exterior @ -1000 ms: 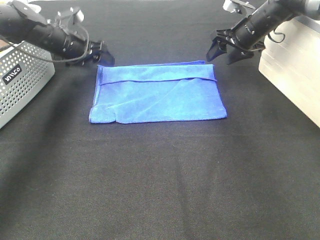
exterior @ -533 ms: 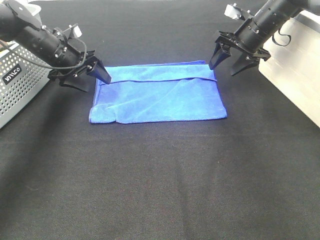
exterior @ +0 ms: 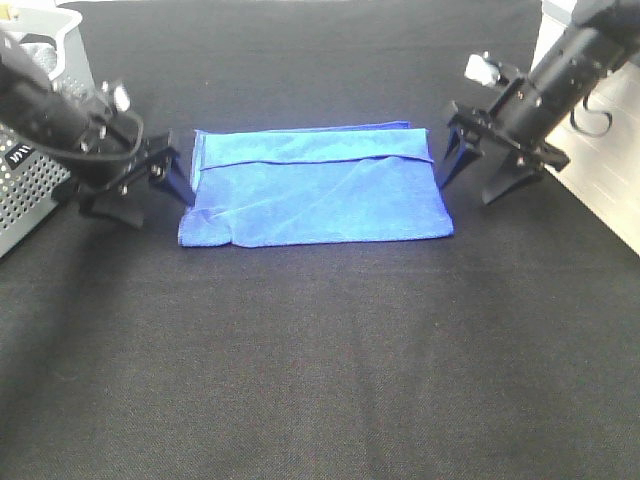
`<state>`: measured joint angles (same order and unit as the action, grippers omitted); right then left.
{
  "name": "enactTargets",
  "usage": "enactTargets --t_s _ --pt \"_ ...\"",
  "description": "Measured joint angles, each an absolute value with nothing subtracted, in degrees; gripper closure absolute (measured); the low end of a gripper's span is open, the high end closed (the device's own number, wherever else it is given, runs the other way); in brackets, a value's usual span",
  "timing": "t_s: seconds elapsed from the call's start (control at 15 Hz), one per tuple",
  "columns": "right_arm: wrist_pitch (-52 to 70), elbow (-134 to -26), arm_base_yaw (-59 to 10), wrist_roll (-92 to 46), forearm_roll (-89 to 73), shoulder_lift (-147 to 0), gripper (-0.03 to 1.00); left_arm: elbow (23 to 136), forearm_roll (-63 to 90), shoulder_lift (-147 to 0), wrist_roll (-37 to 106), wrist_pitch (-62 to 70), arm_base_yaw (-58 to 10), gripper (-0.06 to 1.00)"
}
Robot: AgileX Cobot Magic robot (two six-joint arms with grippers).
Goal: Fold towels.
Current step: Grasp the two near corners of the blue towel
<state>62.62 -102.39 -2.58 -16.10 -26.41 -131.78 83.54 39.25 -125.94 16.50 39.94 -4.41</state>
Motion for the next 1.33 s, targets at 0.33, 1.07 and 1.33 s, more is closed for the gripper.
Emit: enactTargets --t_s 0.33,1.07,1.33 --pt "59.64 -101.76 -2.64 -16.50 -26.41 -132.70 0.29 83.48 40.85 -127.48 16.33 36.10 -6.25 0.21" --pt "55.98 -101.76 -4.70 -18.79 -34.49 -137.68 0.60 83.94 47.21 -130.75 16.33 29.74 -10.66 0.47" --pt "56.78 -101.70 -4.35 -16.04 -33.69 -137.97 0.97 83.94 42.51 -130.63 14.78 33.86 -10.83 0.94"
